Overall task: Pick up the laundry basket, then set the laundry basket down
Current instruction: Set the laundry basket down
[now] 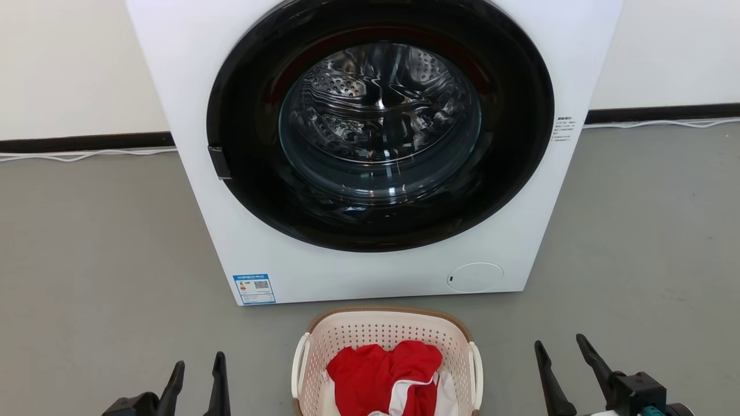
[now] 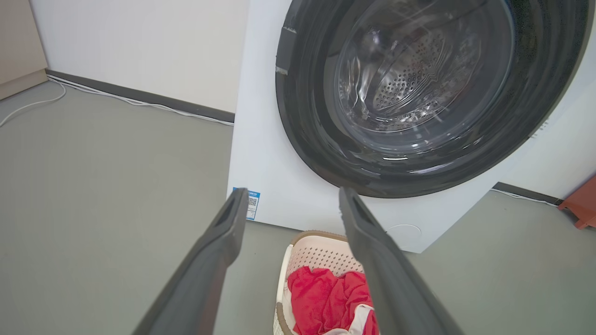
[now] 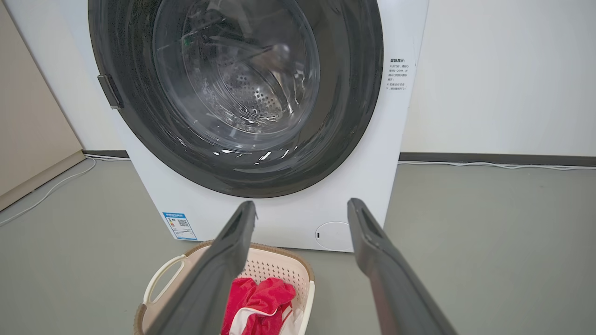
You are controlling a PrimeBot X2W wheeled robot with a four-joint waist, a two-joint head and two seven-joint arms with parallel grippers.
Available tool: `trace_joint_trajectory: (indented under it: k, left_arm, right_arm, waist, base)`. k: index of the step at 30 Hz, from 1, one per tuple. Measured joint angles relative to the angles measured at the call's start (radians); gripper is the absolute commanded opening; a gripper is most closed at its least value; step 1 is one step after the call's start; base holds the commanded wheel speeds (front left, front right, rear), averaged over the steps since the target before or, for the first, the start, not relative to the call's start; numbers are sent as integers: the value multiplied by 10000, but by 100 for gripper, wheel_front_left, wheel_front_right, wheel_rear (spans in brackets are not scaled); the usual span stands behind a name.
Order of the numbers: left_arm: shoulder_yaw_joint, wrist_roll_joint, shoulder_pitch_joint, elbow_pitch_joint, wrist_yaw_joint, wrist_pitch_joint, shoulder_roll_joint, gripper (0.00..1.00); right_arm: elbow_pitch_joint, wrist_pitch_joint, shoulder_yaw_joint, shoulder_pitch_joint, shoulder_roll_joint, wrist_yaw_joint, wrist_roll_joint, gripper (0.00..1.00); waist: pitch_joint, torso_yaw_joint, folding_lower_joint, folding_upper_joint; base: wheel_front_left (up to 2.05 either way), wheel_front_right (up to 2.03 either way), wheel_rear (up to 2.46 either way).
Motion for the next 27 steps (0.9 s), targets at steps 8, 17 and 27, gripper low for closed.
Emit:
trace_joint_trajectory:
  k: [8, 17, 27]
  left_arm:
    - [-123, -119, 92, -54, 111, 0, 2, 100]
    - [-194, -174, 91, -17, 119, 0, 2, 100]
    - [-161, -171, 88, 23, 113, 0, 2, 100]
  right_arm:
    - [-61, 0, -67, 53, 4, 0, -2, 100]
    - [-224, 0, -121, 48, 4, 0, -17, 100]
    - [-282, 0, -199, 12, 4, 0, -17, 100]
  waist:
    - [75, -35, 0, 0]
    - [246, -3, 0, 0]
    - [372, 1, 0, 0]
  base:
    - [0, 0, 0]
    - [0, 0, 0]
    - [0, 0, 0]
